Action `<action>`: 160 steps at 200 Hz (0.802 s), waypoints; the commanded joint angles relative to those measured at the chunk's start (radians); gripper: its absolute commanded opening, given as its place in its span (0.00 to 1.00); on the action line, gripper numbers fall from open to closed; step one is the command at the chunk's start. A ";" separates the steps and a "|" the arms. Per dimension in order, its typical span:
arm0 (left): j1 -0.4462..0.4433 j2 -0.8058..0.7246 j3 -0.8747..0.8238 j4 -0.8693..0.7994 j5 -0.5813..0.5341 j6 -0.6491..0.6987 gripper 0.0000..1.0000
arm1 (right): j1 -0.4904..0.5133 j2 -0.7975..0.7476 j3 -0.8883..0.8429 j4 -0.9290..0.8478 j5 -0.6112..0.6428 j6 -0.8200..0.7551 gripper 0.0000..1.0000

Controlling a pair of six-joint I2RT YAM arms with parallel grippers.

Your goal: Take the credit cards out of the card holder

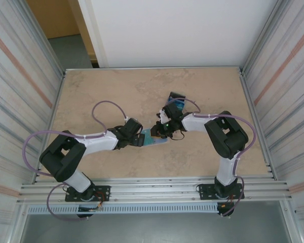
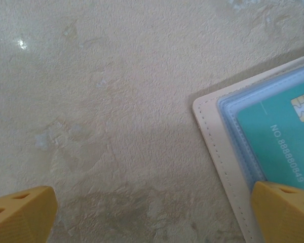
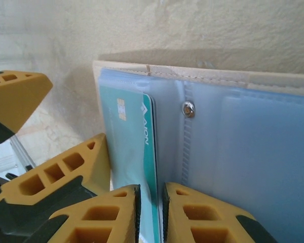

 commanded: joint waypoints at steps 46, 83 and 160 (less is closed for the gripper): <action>-0.006 0.013 0.026 -0.035 -0.020 0.019 0.99 | -0.012 -0.041 -0.026 0.058 -0.074 0.037 0.21; -0.006 0.015 0.030 -0.036 -0.019 0.021 0.99 | -0.012 -0.024 -0.032 0.077 -0.083 0.046 0.21; -0.006 0.015 0.025 -0.043 -0.027 0.019 0.99 | -0.020 -0.012 -0.024 0.027 -0.019 0.015 0.27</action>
